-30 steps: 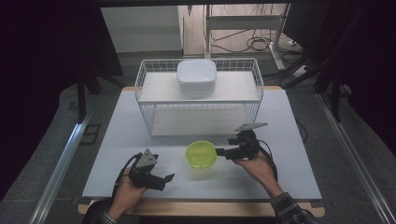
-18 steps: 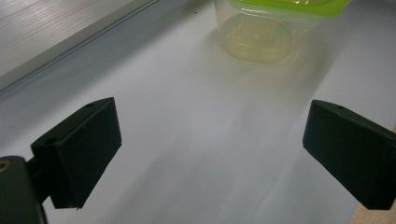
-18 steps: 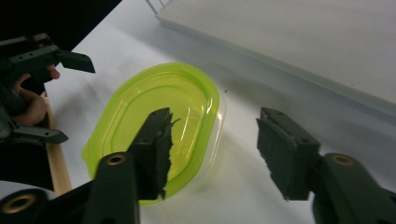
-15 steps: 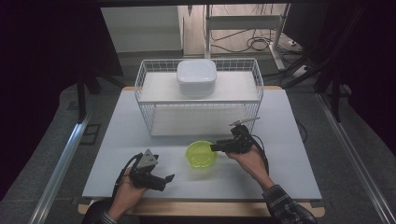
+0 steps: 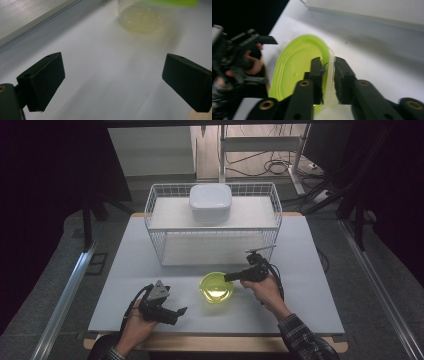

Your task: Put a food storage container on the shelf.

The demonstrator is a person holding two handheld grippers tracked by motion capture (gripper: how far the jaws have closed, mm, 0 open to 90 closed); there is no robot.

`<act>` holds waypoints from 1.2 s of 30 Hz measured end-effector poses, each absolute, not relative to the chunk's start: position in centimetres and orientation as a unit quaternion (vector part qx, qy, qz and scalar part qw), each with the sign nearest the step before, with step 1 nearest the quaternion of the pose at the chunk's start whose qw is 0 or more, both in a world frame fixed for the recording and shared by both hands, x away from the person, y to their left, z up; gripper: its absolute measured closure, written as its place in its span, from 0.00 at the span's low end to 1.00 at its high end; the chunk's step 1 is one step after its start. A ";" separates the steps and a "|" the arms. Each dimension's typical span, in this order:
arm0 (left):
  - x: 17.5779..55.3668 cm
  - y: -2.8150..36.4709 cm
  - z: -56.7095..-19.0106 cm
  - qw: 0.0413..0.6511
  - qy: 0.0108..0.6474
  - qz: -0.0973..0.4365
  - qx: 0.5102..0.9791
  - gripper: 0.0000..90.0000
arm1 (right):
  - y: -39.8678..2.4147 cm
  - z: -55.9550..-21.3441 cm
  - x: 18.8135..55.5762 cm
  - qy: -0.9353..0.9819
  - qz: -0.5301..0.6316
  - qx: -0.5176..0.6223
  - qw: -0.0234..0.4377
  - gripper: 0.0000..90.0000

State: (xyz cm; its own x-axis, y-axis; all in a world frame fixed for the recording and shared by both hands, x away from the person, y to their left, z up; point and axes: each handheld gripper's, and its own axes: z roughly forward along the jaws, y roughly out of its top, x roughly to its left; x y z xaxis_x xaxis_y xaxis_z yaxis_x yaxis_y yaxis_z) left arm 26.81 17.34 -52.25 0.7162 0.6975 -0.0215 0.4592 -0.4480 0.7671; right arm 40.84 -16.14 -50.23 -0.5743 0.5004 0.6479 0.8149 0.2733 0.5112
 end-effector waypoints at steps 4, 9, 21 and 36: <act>26.8 17.4 -52.2 0.396 0.346 0.151 0.837 0.05 | -16.1 -50.1 40.7 -0.772 -0.432 -0.422 0.197 0.90; 26.8 17.4 -52.2 0.396 0.346 0.153 0.837 0.05 | -16.4 -49.9 40.5 -0.767 -0.435 -0.430 0.193 0.90; 26.8 17.7 -52.0 0.404 0.353 0.155 0.830 0.05 | -17.5 -47.9 39.8 -0.747 -0.474 -0.424 0.191 0.91; 26.8 17.7 -52.0 0.404 0.354 0.156 0.829 0.05 | -18.5 -43.8 38.8 -0.732 -0.508 -0.416 0.182 0.91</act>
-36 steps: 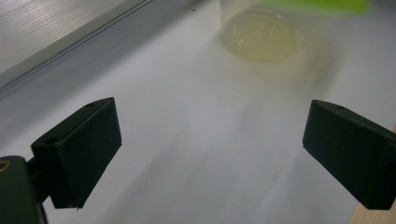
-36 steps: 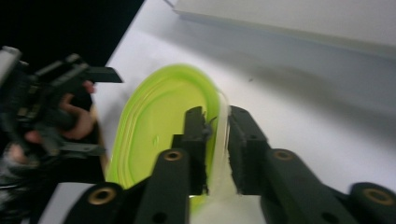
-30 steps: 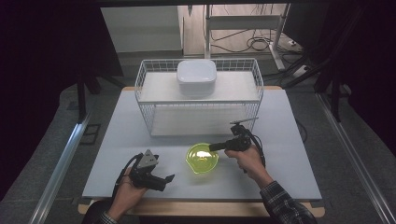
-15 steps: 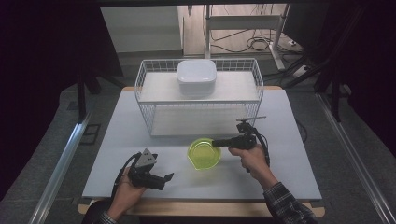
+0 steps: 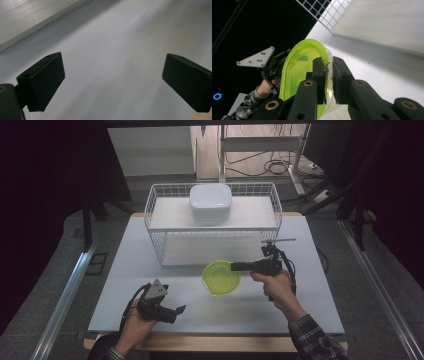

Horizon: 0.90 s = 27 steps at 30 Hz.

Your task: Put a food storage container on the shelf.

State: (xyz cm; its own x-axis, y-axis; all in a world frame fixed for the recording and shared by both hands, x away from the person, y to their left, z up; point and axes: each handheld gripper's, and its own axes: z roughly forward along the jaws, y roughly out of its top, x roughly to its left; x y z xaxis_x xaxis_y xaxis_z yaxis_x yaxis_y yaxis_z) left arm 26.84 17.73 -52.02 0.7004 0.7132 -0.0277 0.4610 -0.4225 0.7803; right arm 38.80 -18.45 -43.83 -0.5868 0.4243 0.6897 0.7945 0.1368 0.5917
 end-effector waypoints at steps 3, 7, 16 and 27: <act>26.8 17.7 -52.0 0.404 0.354 0.156 0.829 0.05 | -18.5 -42.8 38.8 -0.729 -0.515 -0.414 0.179 0.91; 26.9 17.8 -52.0 0.402 0.354 0.156 0.830 0.05 | -18.6 -41.3 38.8 -0.722 -0.526 -0.413 0.175 0.90; 26.9 17.8 -52.0 0.402 0.353 0.157 0.830 0.05 | -18.7 -37.7 39.3 -0.713 -0.548 -0.407 0.160 0.90; 26.9 17.9 -52.1 0.404 0.353 0.156 0.829 0.05 | -18.9 -34.1 40.5 -0.701 -0.568 -0.409 0.140 0.91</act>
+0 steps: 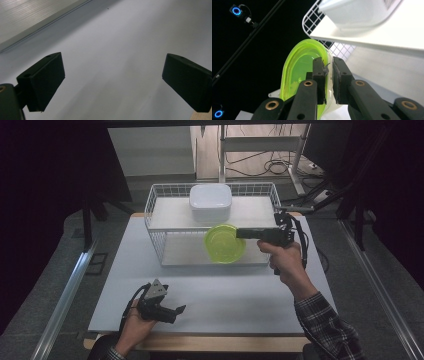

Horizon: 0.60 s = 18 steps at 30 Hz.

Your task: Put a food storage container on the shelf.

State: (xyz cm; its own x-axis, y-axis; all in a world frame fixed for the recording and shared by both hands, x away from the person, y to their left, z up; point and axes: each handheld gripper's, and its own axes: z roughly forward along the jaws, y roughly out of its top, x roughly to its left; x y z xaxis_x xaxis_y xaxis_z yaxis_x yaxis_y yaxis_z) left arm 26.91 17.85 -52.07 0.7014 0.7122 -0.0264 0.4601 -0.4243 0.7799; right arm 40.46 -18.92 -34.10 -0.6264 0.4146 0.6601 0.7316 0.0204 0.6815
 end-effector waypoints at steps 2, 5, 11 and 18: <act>26.9 17.9 -52.1 0.404 0.353 0.156 0.829 0.05 | -18.9 -33.5 40.7 -0.697 -0.572 -0.409 0.138 0.91; 27.0 17.9 -52.1 0.407 0.356 0.153 0.827 0.05 | -18.8 -32.6 41.1 -0.694 -0.576 -0.410 0.135 0.91; 26.9 17.9 -52.1 0.409 0.357 0.152 0.826 0.05 | -18.3 -30.9 42.0 -0.690 -0.581 -0.413 0.125 0.91; 27.0 18.1 -52.1 0.411 0.358 0.152 0.824 0.05 | -17.4 -29.0 43.2 -0.684 -0.589 -0.417 0.109 0.91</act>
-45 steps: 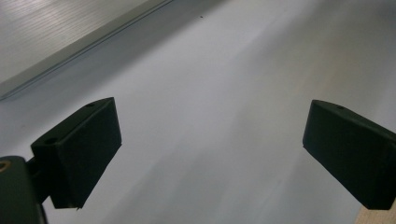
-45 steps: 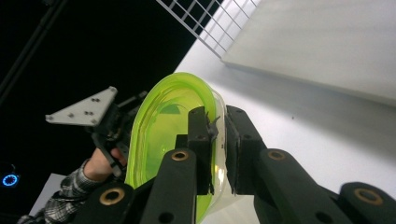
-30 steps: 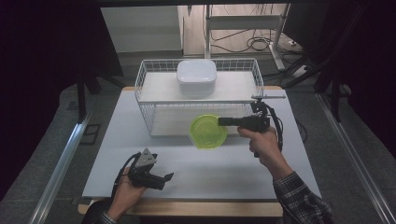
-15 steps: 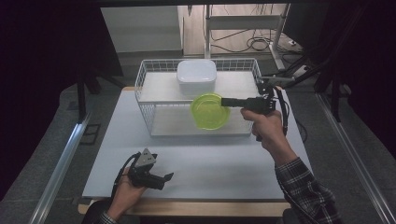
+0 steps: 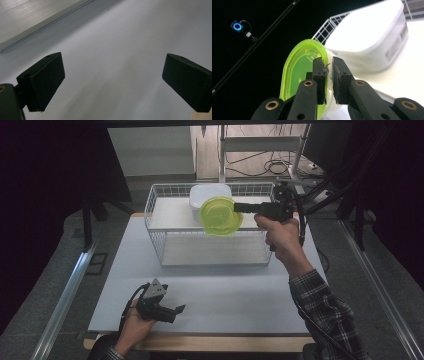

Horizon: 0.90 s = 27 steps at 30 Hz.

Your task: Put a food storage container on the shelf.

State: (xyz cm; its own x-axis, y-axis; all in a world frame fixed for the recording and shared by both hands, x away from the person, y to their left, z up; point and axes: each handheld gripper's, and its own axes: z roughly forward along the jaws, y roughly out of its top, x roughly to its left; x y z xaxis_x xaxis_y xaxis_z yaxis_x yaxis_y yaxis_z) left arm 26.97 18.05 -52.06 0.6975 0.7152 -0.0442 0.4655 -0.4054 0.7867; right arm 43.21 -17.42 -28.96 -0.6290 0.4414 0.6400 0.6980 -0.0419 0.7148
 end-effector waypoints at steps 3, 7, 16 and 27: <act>27.0 18.1 -52.1 0.410 0.358 0.150 0.825 0.05 | -16.9 -28.1 43.8 -0.680 -0.593 -0.420 0.102 0.91; 27.0 18.1 -52.1 0.412 0.359 0.149 0.824 0.05 | -16.0 -26.8 44.7 -0.676 -0.596 -0.424 0.085 0.90; 26.9 18.2 -52.0 0.414 0.358 0.149 0.824 0.05 | -14.2 -25.4 47.1 -0.662 -0.601 -0.445 0.053 0.90; 26.9 18.2 -52.0 0.412 0.355 0.147 0.826 0.05 | -13.2 -25.7 49.2 -0.648 -0.586 -0.484 0.032 0.90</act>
State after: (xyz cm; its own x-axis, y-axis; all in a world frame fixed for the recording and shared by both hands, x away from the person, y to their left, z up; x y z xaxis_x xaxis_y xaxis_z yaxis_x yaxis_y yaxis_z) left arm 26.94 18.19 -52.03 0.7041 0.7084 -0.0495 0.4660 -0.4083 0.7850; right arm 49.18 -13.20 -25.73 -0.5289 0.5900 0.6101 0.6661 -0.1569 0.7292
